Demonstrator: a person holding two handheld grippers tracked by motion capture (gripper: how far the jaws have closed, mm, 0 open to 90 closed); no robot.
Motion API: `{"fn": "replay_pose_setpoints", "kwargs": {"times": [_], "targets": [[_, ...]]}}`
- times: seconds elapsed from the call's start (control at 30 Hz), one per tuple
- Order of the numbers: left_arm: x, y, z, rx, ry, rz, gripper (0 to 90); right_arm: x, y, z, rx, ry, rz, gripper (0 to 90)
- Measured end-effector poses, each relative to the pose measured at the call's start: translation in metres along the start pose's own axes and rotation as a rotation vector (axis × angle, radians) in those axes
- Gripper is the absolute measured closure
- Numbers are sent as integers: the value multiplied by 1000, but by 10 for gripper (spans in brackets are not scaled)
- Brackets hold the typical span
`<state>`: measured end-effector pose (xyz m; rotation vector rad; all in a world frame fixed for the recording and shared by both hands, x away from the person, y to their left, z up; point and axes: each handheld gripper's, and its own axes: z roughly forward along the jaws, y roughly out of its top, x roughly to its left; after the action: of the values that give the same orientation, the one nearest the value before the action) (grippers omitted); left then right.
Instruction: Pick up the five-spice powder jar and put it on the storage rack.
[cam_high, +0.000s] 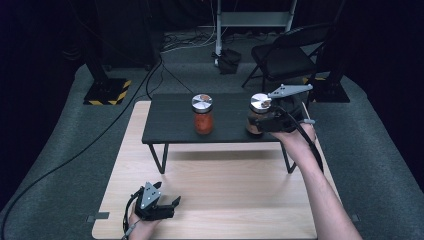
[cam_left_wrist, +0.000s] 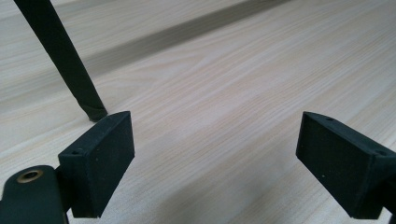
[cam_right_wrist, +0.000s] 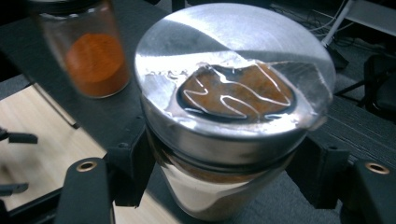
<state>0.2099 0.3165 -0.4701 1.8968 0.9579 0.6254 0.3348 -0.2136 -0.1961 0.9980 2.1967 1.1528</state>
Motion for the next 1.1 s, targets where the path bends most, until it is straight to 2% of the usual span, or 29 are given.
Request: {"fn": "replay_pose_setpoints", "kwargs": {"times": [0.3,0.57,1.03,1.1], "targets": [[0,0,0,-2,-1,-3,114,-2,5,17,14,-13,34,301],[1,-1,0,-6,-3,-7,114,-10,5,24,23,3,61,301],[1,-1,0,-5,-3,-9,114,-10,6,25,25,5,54,300],[1,-1,0,-4,-3,-8,114,-9,3,25,14,4,52,256]]}}
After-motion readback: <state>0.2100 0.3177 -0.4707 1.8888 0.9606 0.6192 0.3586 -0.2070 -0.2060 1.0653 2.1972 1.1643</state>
